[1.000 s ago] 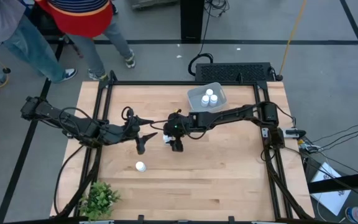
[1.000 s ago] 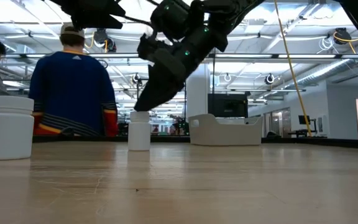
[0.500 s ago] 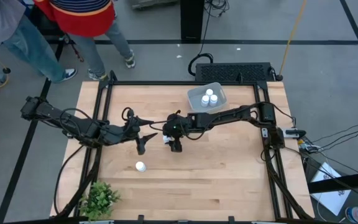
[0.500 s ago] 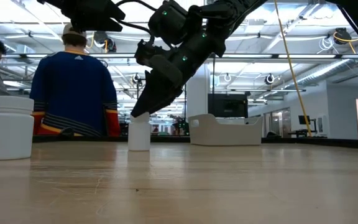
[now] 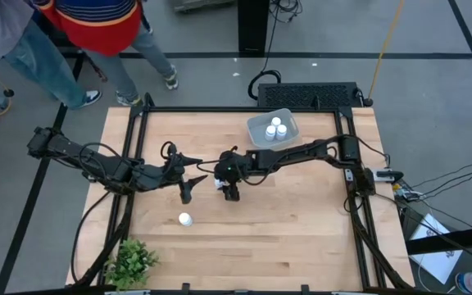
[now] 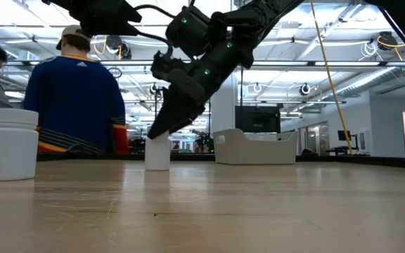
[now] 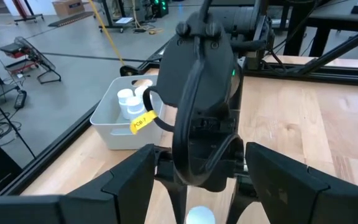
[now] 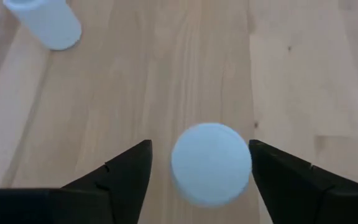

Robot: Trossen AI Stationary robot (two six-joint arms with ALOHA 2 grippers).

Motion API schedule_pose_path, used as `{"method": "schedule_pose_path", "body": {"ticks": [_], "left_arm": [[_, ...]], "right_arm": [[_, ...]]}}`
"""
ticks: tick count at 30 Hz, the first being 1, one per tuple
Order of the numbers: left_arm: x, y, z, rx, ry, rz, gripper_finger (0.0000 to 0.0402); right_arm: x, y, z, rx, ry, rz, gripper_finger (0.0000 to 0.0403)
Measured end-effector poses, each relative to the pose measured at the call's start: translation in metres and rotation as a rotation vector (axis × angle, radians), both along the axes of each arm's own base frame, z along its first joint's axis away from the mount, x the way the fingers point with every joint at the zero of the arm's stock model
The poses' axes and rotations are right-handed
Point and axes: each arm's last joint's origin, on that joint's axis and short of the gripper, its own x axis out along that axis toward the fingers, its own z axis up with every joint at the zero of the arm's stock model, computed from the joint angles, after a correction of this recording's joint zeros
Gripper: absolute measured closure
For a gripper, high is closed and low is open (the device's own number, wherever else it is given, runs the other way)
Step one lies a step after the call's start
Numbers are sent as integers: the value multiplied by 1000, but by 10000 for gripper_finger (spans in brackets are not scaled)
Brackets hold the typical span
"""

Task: Pick and place pill bottles into a basket
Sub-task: Put the white medicine bottle into the gray bin

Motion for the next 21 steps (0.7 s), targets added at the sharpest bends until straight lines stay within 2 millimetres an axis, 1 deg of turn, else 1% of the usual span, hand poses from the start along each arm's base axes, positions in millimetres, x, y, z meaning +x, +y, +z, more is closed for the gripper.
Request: {"method": "schedule_pose_path", "body": {"ticks": [3, 11, 17, 21], "left_arm": [[0, 0, 0, 0, 0, 0, 144], [0, 0, 0, 1, 2, 0, 144], [0, 0, 0, 1, 2, 0, 144], [0, 0, 0, 2, 4, 0, 144]], "right_arm": [[-1, 0, -3, 1, 13, 0, 168], [0, 0, -2, 1, 0, 0, 216], [1, 0, 0, -3, -9, 3, 235], [-2, 0, 7, -8, -11, 6, 245]]}}
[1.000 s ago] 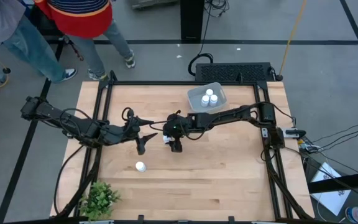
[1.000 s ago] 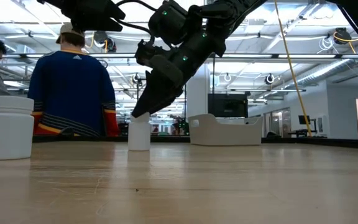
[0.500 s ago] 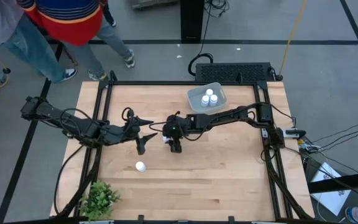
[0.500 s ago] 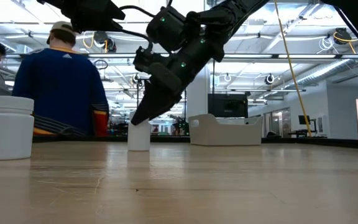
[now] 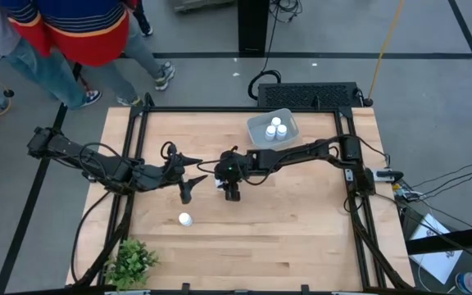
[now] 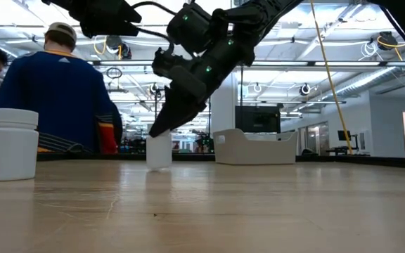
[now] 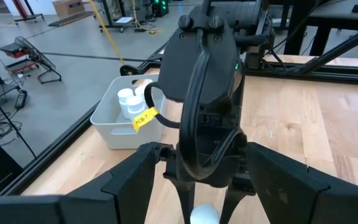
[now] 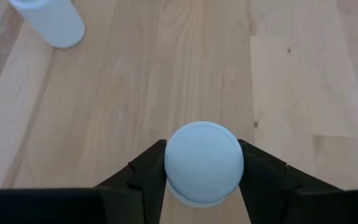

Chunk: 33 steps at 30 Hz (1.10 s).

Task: Pick and place pill bottles into a basket
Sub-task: Put the white medicine bottle into the gray bin

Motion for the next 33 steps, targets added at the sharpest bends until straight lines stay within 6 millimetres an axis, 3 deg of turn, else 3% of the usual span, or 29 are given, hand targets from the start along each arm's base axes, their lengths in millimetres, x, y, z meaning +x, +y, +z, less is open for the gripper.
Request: {"method": "schedule_pose_path", "body": {"ticks": [9, 15, 29, 33], "left_arm": [[0, 0, 0, 2, 5, 0, 144], [0, 0, 0, 1, 5, 0, 144], [0, 0, 0, 8, 6, -3, 144], [0, 0, 0, 9, 5, -3, 144]], "right_arm": [[-13, -9, 28, -35, 2, -20, 249], [-29, -27, 56, -96, 5, -78, 250], [-103, -96, 155, -185, -141, -293, 250], [-122, -116, 172, -222, -178, -371, 250]]}}
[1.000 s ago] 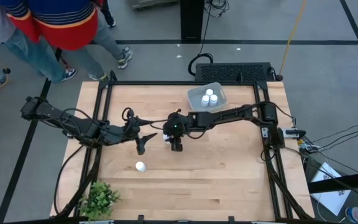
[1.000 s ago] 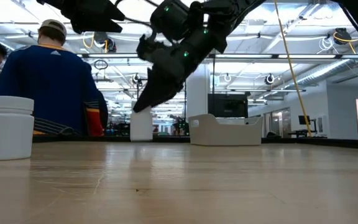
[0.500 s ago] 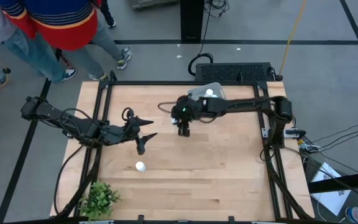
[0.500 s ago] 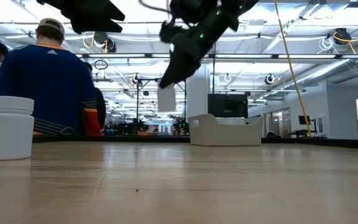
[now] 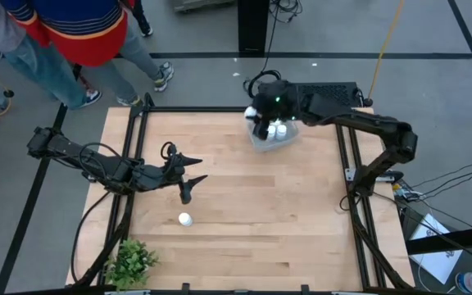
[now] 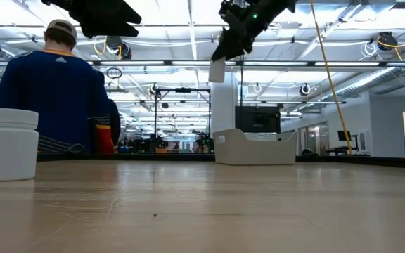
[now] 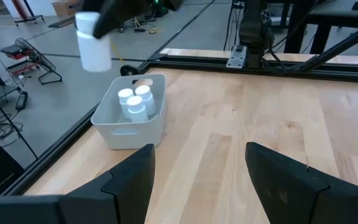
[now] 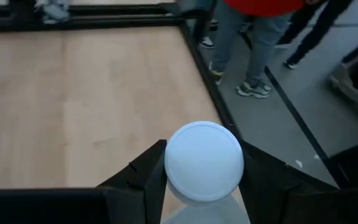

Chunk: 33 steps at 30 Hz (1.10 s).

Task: Pick and place pill bottles into a basket
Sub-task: Put the white medicine bottle into the gray bin

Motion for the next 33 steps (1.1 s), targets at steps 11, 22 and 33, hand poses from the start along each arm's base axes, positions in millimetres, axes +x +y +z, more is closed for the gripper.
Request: {"method": "schedule_pose_path", "body": {"ticks": [11, 22, 33], "left_arm": [[0, 0, 0, -3, -6, 0, 144], [0, 0, 0, -7, -6, 1, 144], [0, 0, 1, -9, -8, 0, 144]], "right_arm": [[9, -40, -45, 76, 127, -83, 250], [16, -60, -91, 107, 238, -140, 251], [-4, -67, -131, 177, 171, -157, 251]]}}
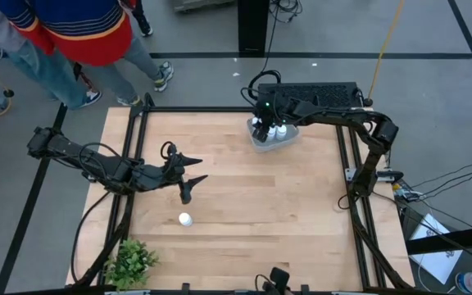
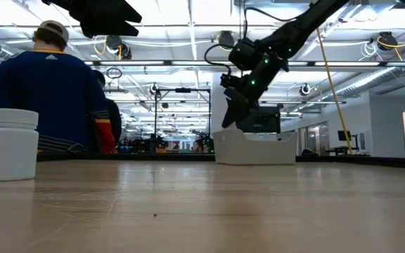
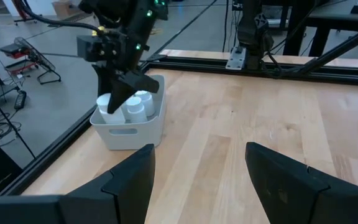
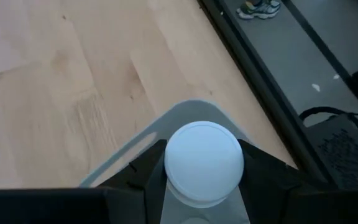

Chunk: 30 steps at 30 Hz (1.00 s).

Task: Pick and place pill bottles into a basket
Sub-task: Put the white medicine bottle into the gray bin

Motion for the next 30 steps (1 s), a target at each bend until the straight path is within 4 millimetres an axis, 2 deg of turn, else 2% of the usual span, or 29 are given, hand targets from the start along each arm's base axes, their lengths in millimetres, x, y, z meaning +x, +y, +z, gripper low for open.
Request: {"method": "schedule_pose_path", "body": {"ticks": [12, 25, 30], "left_arm": [[0, 0, 0, 1, 0, -1, 144], [0, 0, 0, 1, 0, 0, 144], [0, 0, 0, 3, 1, -1, 144]], "right_arm": [[-11, -2, -22, 67, -75, -12, 251], [-19, -11, -27, 136, -95, -53, 251], [-19, -14, -24, 249, -180, -113, 251]]}}
